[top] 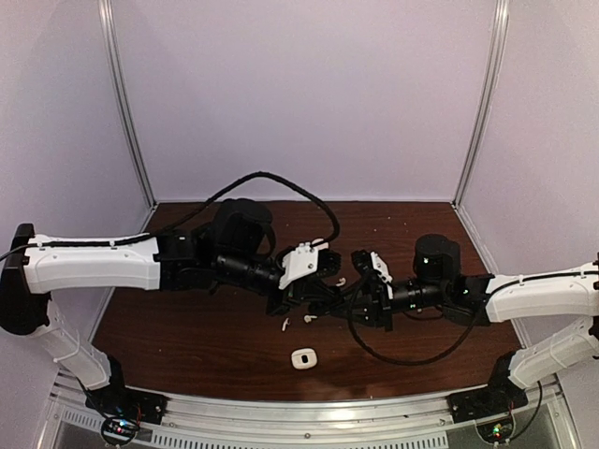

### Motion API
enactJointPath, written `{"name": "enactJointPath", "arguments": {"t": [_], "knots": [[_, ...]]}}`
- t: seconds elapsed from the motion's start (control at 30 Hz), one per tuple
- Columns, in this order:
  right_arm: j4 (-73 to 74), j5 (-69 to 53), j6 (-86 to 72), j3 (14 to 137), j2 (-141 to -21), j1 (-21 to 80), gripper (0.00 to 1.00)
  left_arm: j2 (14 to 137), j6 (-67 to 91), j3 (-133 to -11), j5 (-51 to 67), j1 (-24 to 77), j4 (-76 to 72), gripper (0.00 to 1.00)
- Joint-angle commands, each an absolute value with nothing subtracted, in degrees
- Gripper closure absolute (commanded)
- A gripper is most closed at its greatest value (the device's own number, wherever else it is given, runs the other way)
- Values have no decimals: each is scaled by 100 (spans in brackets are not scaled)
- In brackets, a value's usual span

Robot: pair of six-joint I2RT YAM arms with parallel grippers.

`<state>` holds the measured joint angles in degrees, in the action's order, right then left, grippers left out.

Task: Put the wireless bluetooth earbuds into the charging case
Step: Insert the right earbud into the right side groove of the charging case.

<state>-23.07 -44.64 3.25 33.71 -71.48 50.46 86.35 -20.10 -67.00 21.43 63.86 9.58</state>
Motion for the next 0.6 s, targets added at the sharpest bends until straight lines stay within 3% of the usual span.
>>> {"name": "enactJointPath", "arguments": {"t": [0.0, 0.57], "knots": [[-2566, -4392, 391, 3517, -6965, 5086, 100, 8807, -2095, -6888, 2081, 6437, 1115, 100], [-2664, -4421, 486, 3390, -6781, 5097, 100, 9053, -2089, -7230, 1852, 6521, 1547, 94]]}}
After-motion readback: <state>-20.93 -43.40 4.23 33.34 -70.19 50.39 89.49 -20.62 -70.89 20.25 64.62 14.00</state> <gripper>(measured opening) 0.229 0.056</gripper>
